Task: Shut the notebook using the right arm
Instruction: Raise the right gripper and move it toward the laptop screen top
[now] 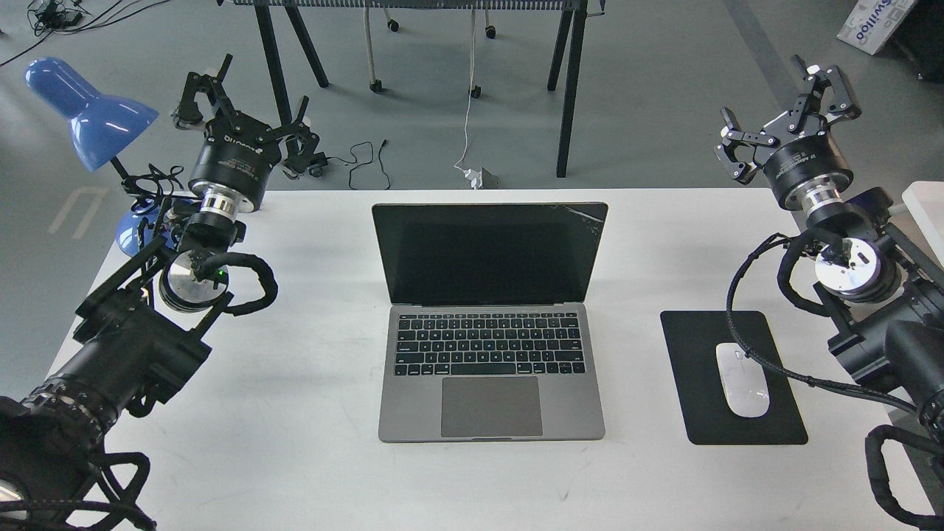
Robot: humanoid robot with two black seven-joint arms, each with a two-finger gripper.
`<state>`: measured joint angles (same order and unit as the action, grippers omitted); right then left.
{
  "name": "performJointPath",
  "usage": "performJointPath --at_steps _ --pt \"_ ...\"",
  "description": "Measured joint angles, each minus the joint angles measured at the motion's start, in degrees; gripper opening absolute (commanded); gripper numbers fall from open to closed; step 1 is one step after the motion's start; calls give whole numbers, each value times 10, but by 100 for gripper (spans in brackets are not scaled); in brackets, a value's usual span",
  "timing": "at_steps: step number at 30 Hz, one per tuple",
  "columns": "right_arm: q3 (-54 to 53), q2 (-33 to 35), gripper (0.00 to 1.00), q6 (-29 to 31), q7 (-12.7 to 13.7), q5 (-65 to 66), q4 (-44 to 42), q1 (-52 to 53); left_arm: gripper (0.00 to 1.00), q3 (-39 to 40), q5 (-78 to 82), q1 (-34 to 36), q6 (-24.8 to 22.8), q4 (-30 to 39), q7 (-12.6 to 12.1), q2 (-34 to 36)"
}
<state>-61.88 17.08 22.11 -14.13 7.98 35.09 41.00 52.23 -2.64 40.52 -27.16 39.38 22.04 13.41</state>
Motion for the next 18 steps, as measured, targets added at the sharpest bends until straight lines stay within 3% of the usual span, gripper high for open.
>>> performJointPath --at_steps 11,18 --pt "17 -5 100 2 -2 -12 0 3 100 0 4 1 -6 0 1 1" --pt "81 -60 100 -5 1 -10 -32 53 100 0 4 1 -7 0 0 1"
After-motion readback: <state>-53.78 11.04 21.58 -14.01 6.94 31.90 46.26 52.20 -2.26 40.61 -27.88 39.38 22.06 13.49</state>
